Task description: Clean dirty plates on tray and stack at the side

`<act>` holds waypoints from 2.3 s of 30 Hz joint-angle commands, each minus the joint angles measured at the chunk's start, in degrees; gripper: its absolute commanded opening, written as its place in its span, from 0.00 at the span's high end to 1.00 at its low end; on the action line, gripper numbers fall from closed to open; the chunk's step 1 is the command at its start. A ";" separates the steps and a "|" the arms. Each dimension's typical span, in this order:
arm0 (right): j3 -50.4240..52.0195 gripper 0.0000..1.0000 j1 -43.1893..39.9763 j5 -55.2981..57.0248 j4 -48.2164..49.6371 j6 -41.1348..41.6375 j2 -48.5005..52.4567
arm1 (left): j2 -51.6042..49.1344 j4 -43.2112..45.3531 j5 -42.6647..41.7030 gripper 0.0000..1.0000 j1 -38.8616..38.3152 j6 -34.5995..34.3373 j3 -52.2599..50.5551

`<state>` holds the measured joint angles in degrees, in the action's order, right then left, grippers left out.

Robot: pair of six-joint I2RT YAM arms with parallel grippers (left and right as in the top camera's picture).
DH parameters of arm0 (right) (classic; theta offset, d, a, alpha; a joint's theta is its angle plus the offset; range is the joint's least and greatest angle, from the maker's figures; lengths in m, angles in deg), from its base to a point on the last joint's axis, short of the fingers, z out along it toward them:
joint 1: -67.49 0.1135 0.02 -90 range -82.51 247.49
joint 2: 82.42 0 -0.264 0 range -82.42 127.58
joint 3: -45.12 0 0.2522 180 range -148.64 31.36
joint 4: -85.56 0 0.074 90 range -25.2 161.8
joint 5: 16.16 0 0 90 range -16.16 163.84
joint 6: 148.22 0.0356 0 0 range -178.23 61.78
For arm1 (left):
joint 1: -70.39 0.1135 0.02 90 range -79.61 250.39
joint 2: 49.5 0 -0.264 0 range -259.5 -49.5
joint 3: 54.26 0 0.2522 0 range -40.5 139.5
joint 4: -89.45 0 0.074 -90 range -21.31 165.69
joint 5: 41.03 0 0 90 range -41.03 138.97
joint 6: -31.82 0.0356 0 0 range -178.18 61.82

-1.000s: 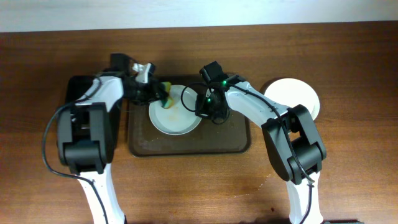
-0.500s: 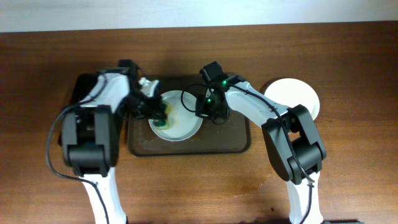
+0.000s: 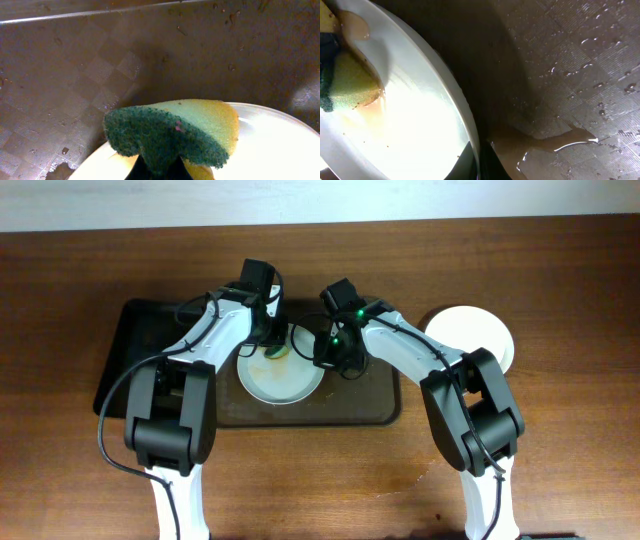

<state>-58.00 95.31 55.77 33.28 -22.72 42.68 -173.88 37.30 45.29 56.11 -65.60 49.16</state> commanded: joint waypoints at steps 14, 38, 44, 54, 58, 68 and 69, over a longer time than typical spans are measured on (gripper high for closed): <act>-0.22 0.96 0.20 0.68 -0.50 -0.09 1.20 | -4.96 -15.39 -8.92 1.00 1.84 8.04 -2.21; -0.22 0.96 0.20 0.68 0.22 -0.04 1.20 | -4.94 -34.62 -24.63 0.99 13.77 9.27 29.05; -0.11 0.77 0.85 0.76 2.58 1.20 1.68 | -5.07 -34.07 -24.37 0.99 14.10 9.70 28.98; -0.46 0.96 -0.39 -3.80 1.88 -3.32 -0.61 | -5.07 -31.95 -23.96 0.99 14.10 9.68 28.98; -0.46 0.96 -1.64 1.44 -1.40 -6.62 -8.07 | -5.07 -31.04 -23.93 0.98 14.08 9.68 28.98; -0.46 0.96 1.99 47.21 -12.90 -8.13 -22.53 | -5.07 -29.11 -23.93 0.96 14.08 9.66 28.94; -0.46 0.96 2.69 50.27 -13.42 -8.11 -22.53 | -5.07 -29.14 -23.93 0.96 14.08 9.66 28.94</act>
<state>-57.96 95.64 88.93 21.15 -30.26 20.95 -179.28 8.01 22.15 70.05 -57.06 77.27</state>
